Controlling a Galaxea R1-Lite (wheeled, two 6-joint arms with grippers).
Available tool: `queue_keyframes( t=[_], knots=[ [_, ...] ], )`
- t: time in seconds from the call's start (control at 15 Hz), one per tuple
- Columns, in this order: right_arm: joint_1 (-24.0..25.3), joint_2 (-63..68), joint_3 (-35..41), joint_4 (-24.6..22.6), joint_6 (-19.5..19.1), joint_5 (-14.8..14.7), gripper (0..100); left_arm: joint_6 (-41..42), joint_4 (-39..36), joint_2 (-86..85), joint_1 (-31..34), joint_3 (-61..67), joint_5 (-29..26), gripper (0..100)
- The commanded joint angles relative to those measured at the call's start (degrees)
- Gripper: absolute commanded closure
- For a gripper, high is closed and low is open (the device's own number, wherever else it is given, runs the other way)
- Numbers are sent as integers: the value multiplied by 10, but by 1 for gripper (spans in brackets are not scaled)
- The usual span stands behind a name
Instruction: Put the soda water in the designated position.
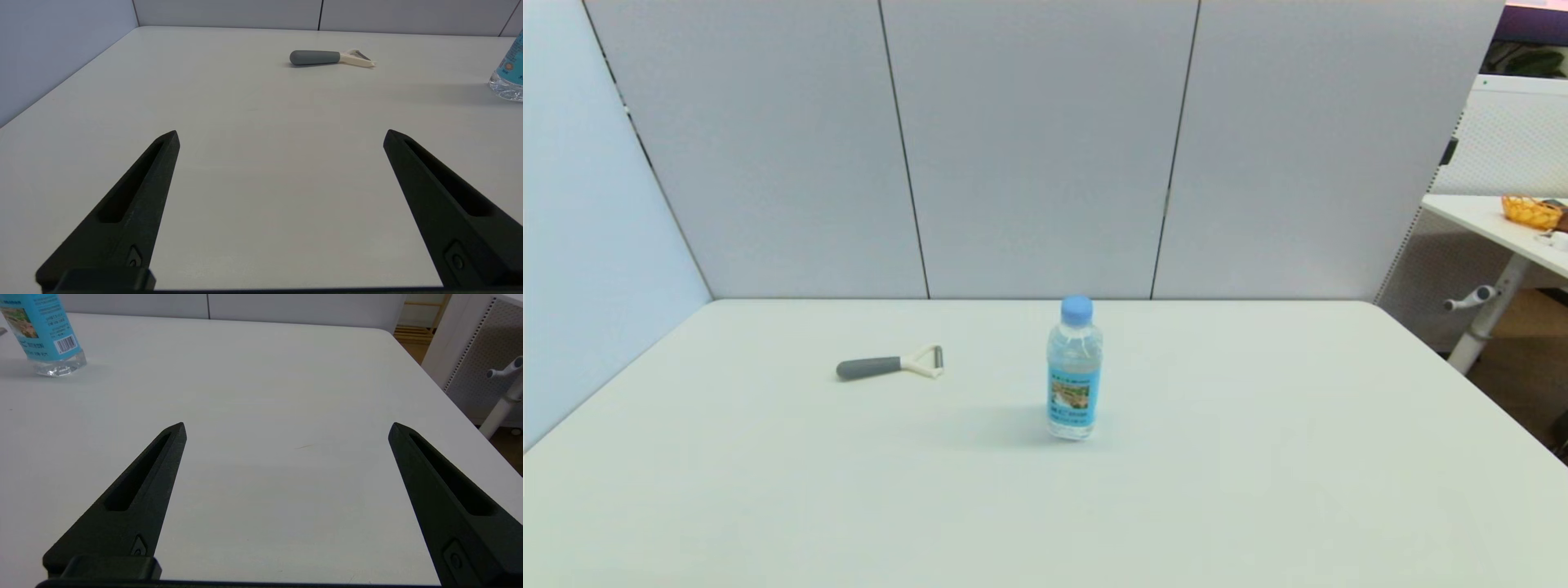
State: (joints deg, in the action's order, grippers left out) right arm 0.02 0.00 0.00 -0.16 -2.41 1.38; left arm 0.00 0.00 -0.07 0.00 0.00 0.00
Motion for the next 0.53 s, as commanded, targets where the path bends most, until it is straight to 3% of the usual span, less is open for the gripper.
queue_keyframes(
  t=[0.07,0.53],
  knots=[
    [0,1,0,0,0,0,0,0,0,1,0,0,0,0],
    [1,1,0,0,0,0,0,0,0,1,0,0,0,0]
  ],
)
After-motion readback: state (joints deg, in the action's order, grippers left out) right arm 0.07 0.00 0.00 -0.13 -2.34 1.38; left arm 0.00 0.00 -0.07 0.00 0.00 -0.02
